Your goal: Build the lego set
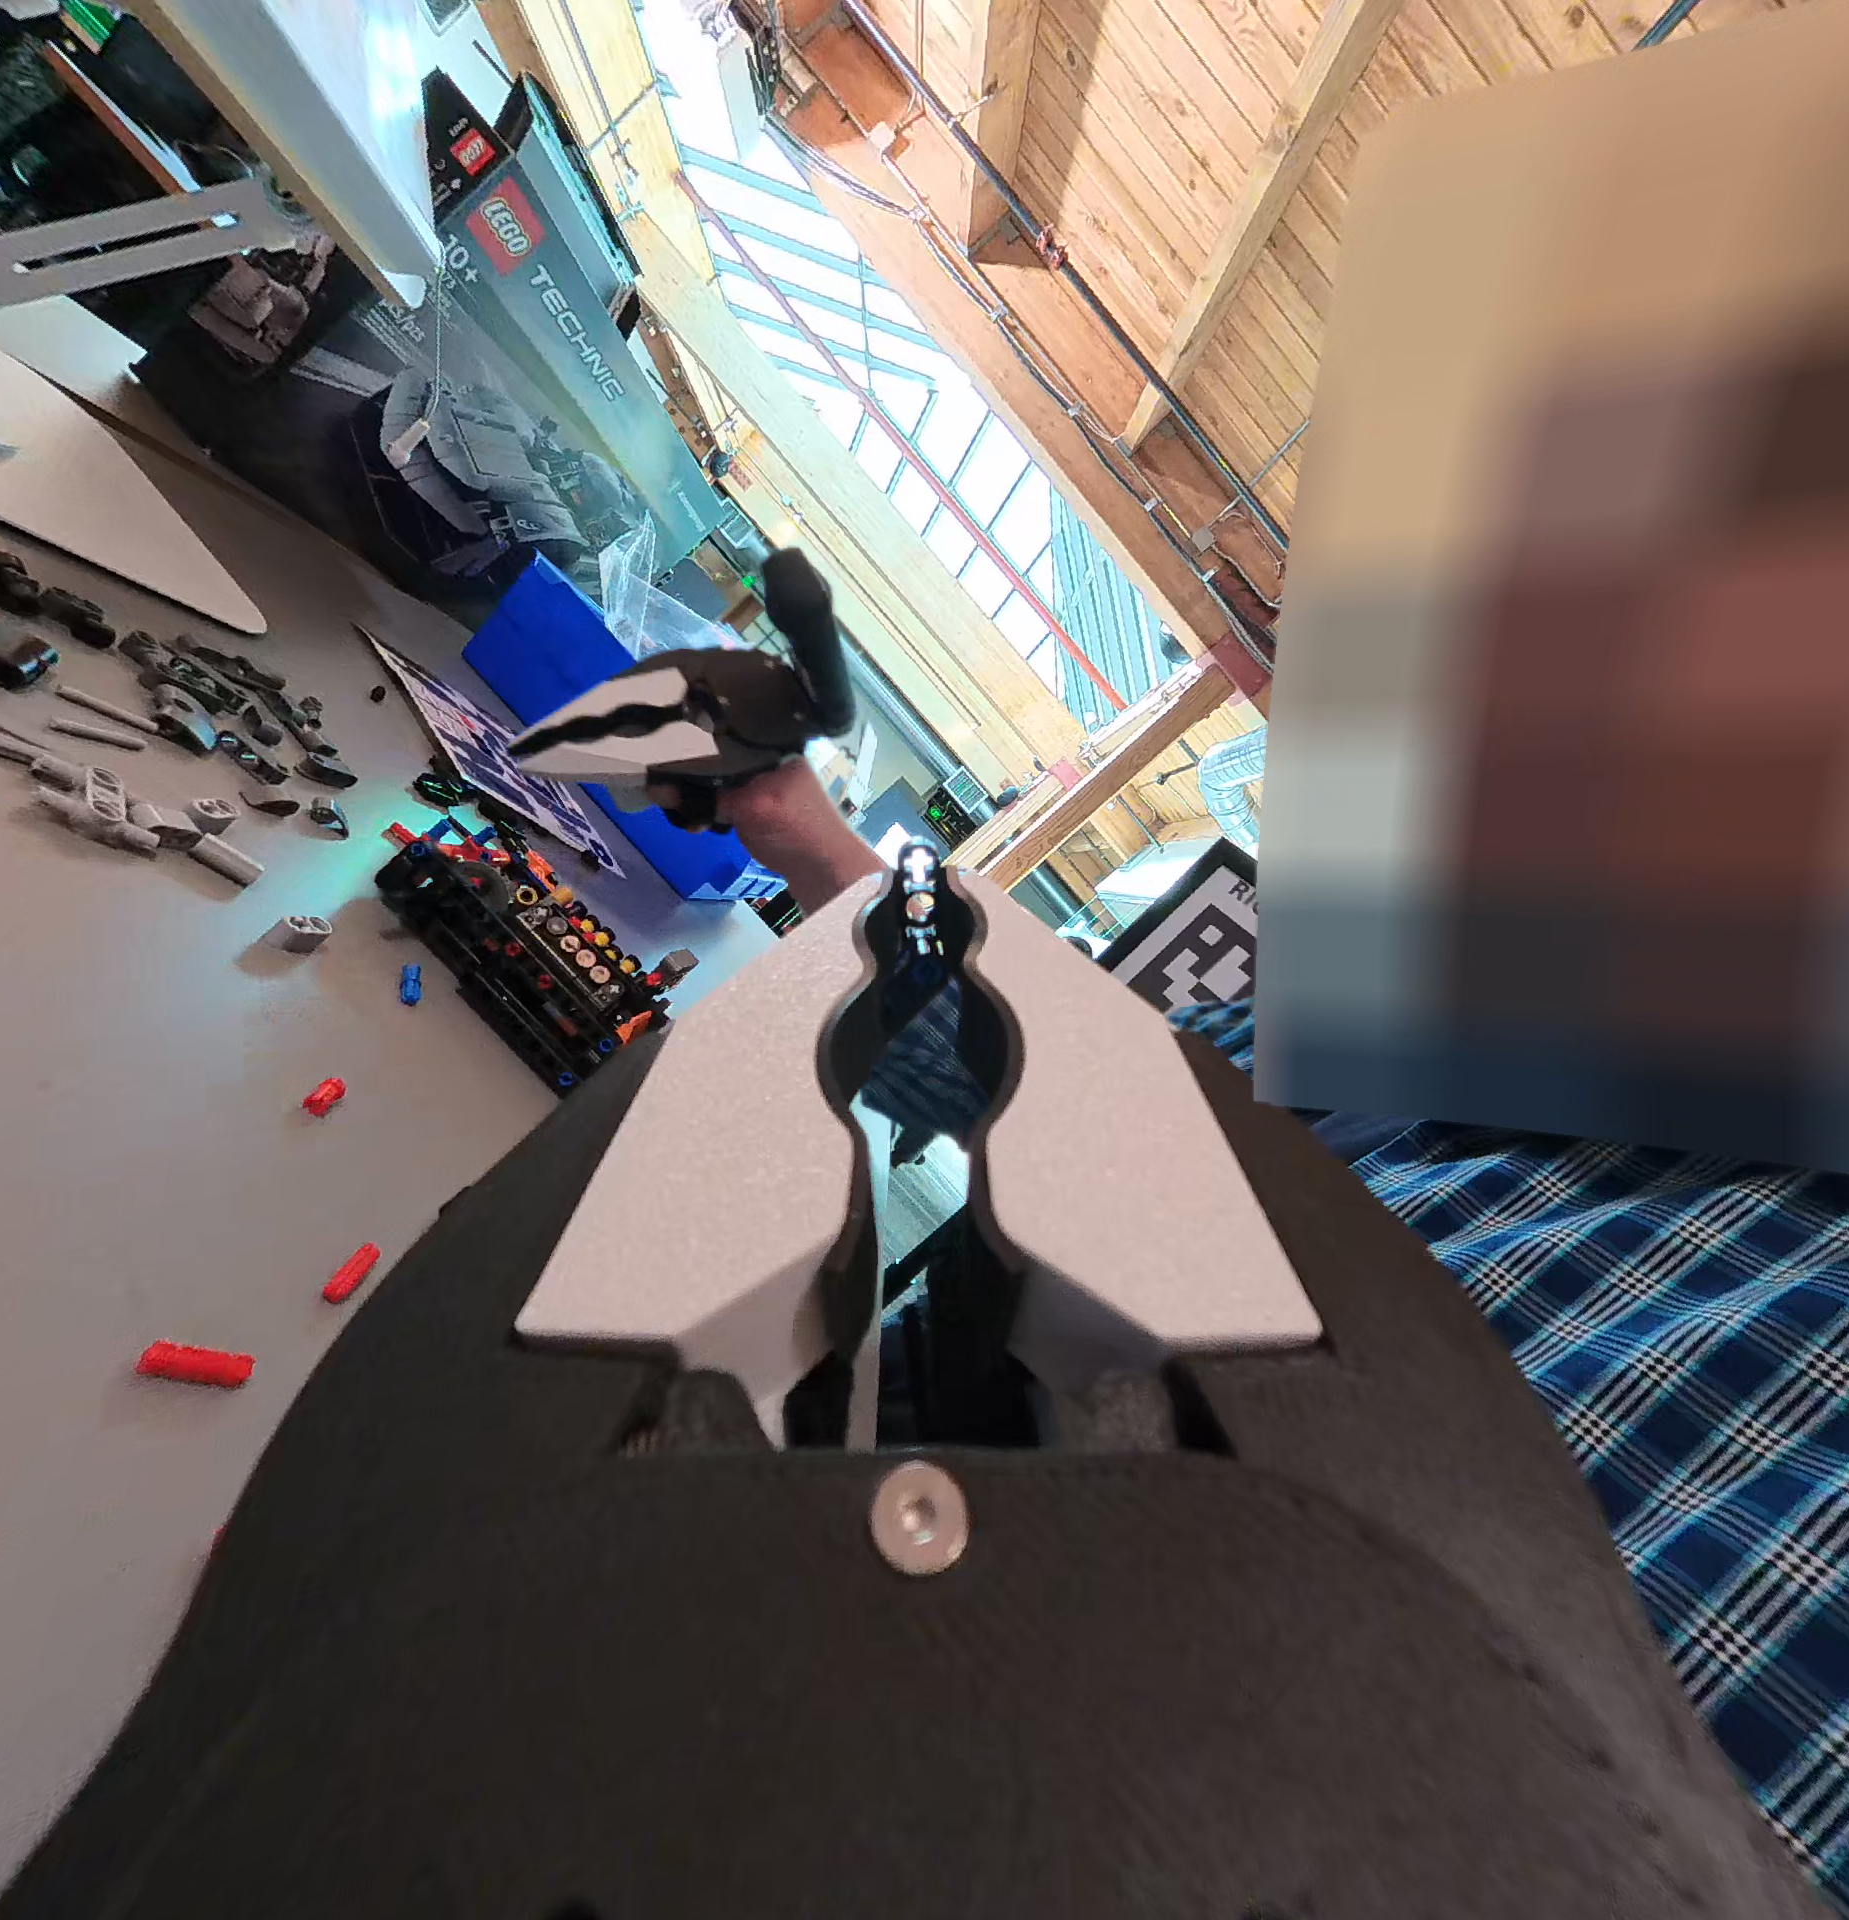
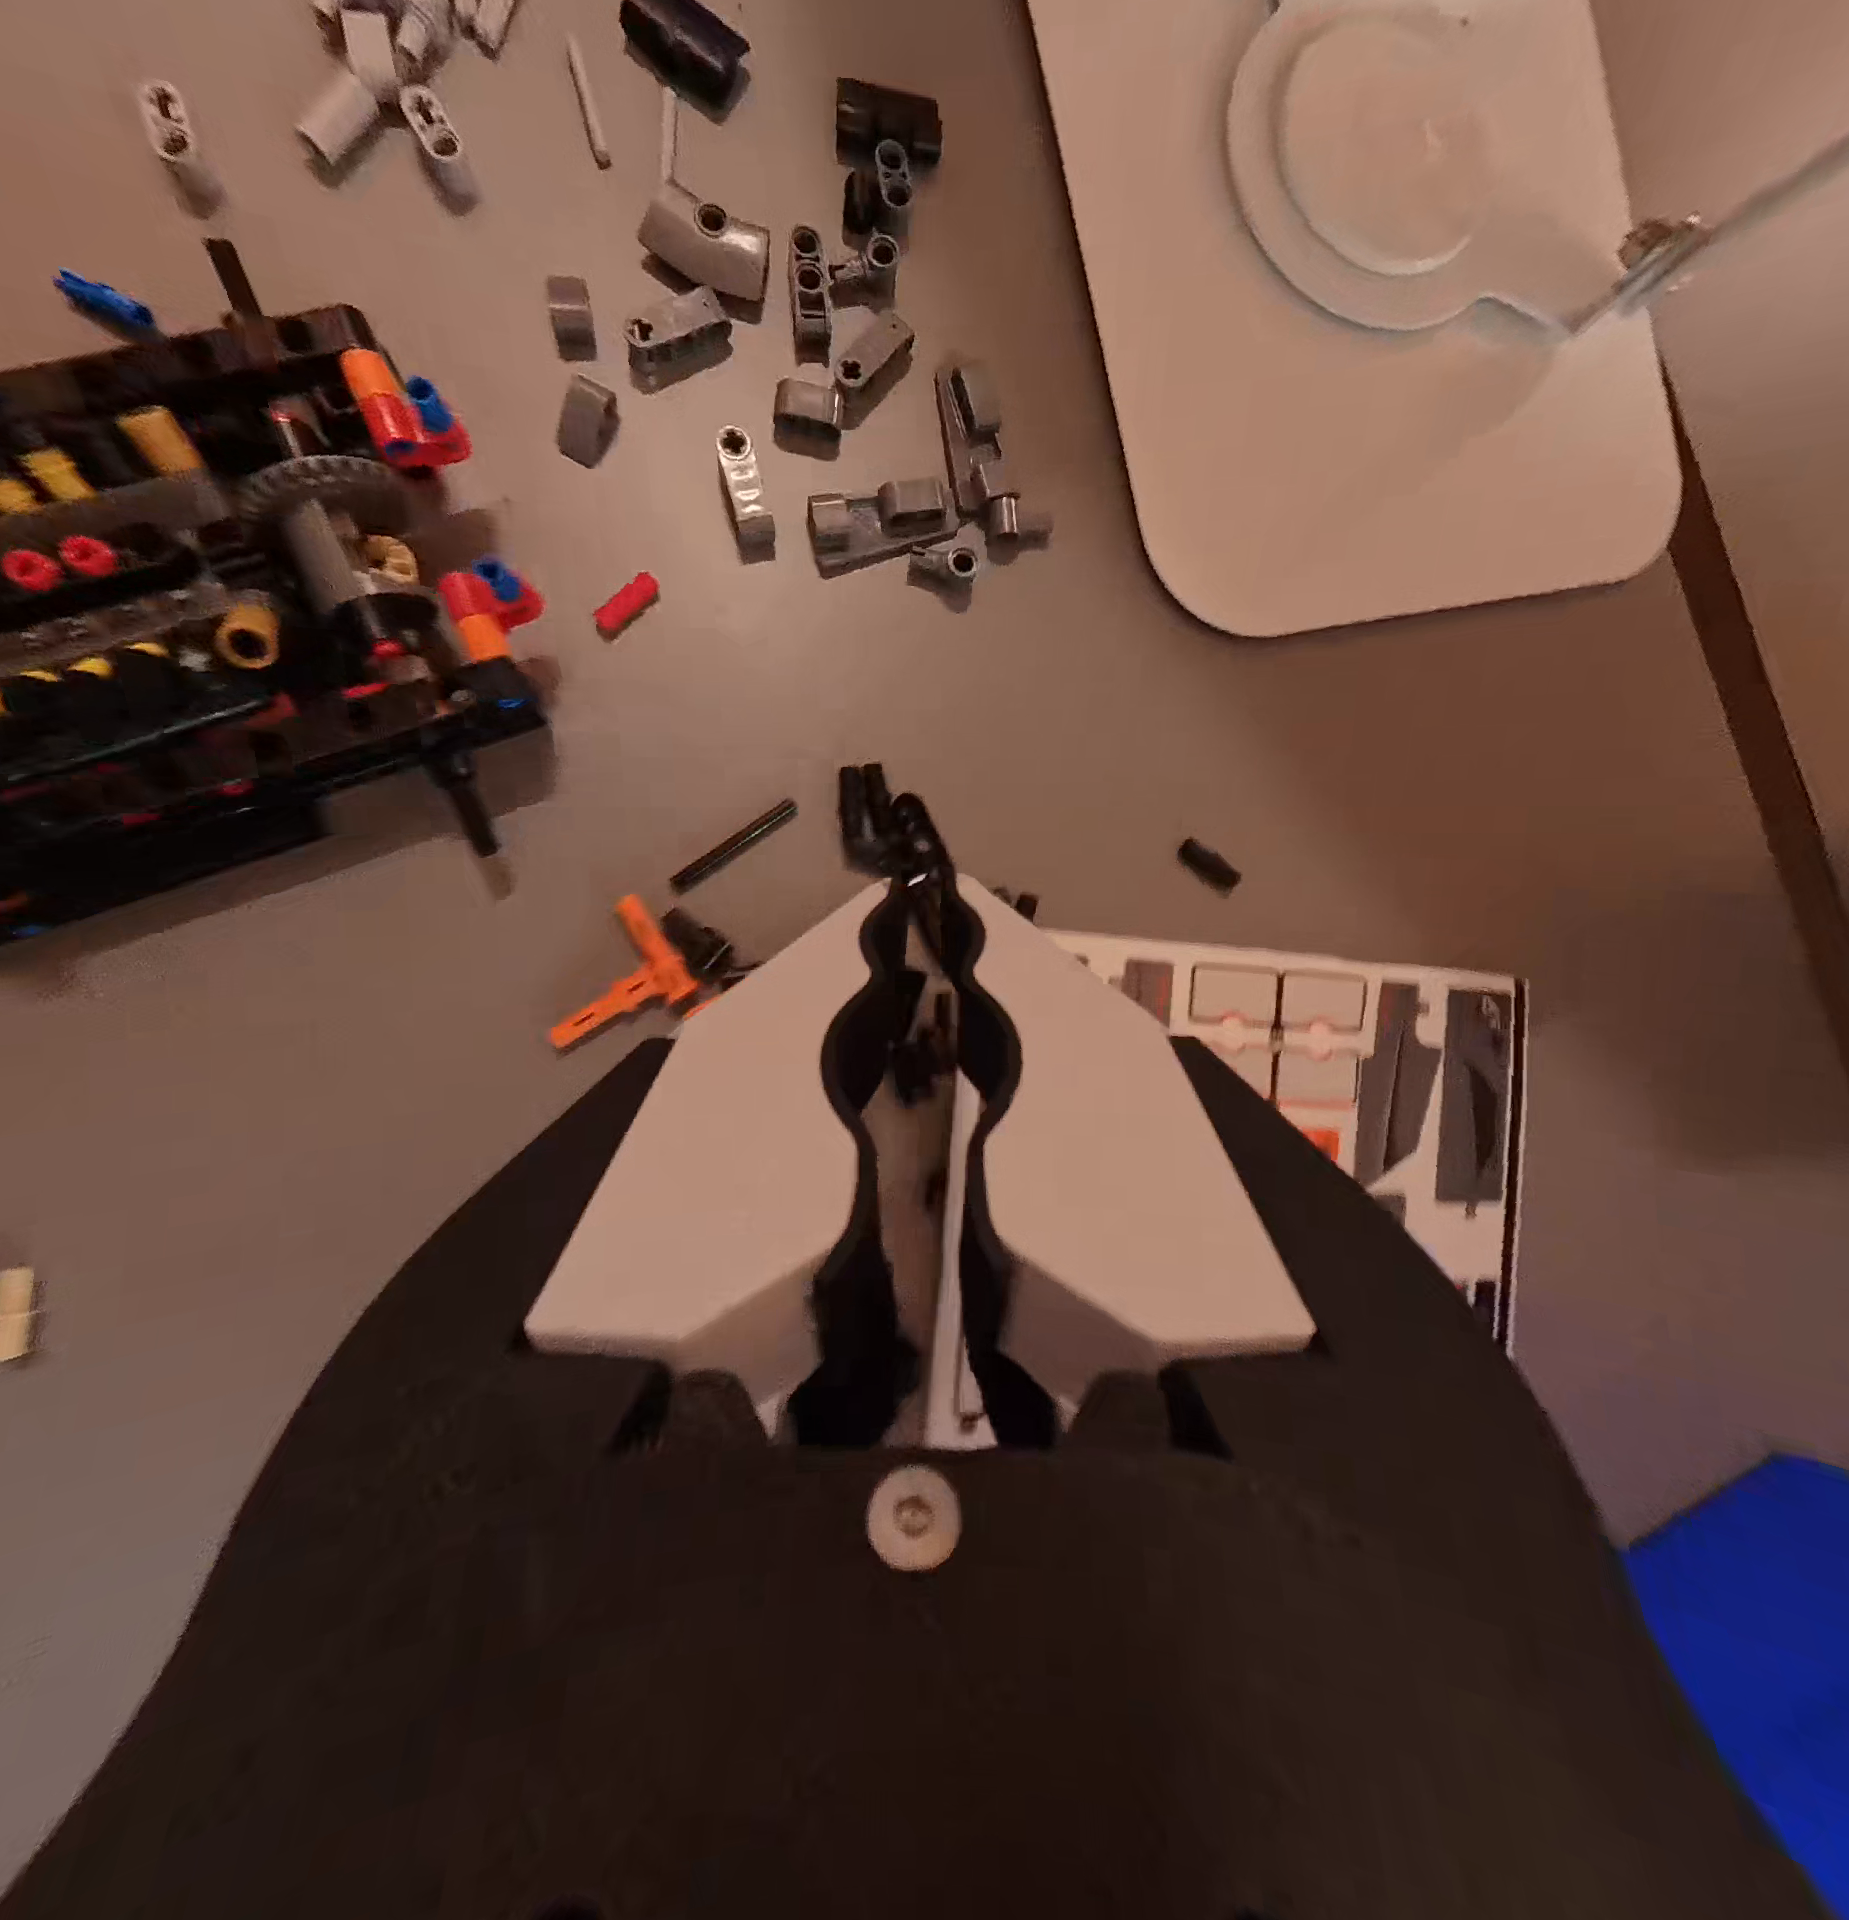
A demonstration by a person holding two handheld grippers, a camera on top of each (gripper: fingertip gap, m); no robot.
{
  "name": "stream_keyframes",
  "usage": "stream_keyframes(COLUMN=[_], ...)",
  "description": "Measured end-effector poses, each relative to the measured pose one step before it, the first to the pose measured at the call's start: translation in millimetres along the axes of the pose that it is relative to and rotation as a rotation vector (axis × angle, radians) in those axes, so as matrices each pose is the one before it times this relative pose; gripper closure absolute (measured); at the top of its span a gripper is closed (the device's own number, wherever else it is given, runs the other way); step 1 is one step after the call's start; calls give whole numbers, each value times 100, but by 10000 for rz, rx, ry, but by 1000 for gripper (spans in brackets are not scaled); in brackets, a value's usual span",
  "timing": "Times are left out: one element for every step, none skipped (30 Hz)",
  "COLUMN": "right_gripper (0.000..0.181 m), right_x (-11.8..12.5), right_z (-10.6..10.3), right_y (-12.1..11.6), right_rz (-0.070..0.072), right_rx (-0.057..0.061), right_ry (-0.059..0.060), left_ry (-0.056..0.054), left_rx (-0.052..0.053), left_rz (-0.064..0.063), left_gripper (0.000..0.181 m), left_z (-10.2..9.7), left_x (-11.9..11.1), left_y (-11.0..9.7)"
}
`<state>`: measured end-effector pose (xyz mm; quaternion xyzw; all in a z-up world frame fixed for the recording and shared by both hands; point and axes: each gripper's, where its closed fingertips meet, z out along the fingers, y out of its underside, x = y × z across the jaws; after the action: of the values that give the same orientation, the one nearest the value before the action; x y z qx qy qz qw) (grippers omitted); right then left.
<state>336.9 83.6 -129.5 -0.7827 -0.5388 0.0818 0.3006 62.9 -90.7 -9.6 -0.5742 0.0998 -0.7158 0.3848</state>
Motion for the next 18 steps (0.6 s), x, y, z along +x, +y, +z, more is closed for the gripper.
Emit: stream_keyframes(right_gripper=[179,179,179,179,179,179,179,181,179,178,178,177,177,176,175,174,172,171], right_x=[397,547,294,10,-46,8,30,-254,-338,-145,-50,-250,-254,-70,-81,-52,-110,-239], right_z=[613,546,519,536,531,493,392,233,42,-9,-38,-82,-205,-235,-120,-26,44,118], right_y=[-123,-29,-12,-50,114,395,363,87,-210,-13,71,-3,-135,-87,5,8,-11,10], right_rz=[-231,-193,-144,-131,-138,-137,-161,-177,-106,-53,-94,-128,-84,60,142,89,69,114], right_rx=[-158,-196,-163,-84,-136,-293,-250,-64,122,-24,-85,-26,64,42,-27,-5,17,-28], right_ry=[-99,16,-136,-290,-283,-197,-99,-217,-236,-117,-24,-109,-84,-23,-92,-69,-86,-154], left_ry=[-33,-20,-18,-34,-23,-1,0,-15,-13,4,7,0,5,9,14,16,8,9], left_rx=[-1,28,40,28,27,28,15,-1,0,9,10,5,-10,-8,3,-7,-19,-22], left_rz=[8,-8,-13,-13,-18,-30,-32,-27,-32,-37,-32,-19,-20,-17,-19,-20,-17,-21], left_gripper=[175,175,175,175,175,175,175,175,175,175,175,175,175,175,175,175,175,175], left_z=[-58,-89,-102,-101,-68,-52,-31,-19,3,1,-2,31,44,46,44,58,71,74], left_x=[-84,-69,-97,-154,-164,-147,-138,-156,-157,-130,-122,-134,-111,-81,-66,-70,-77,-80], left_y=[-21,-72,-94,-99,-99,-87,-62,-20,-20,-37,-32,-30,-12,-13,-9,7,27,42])
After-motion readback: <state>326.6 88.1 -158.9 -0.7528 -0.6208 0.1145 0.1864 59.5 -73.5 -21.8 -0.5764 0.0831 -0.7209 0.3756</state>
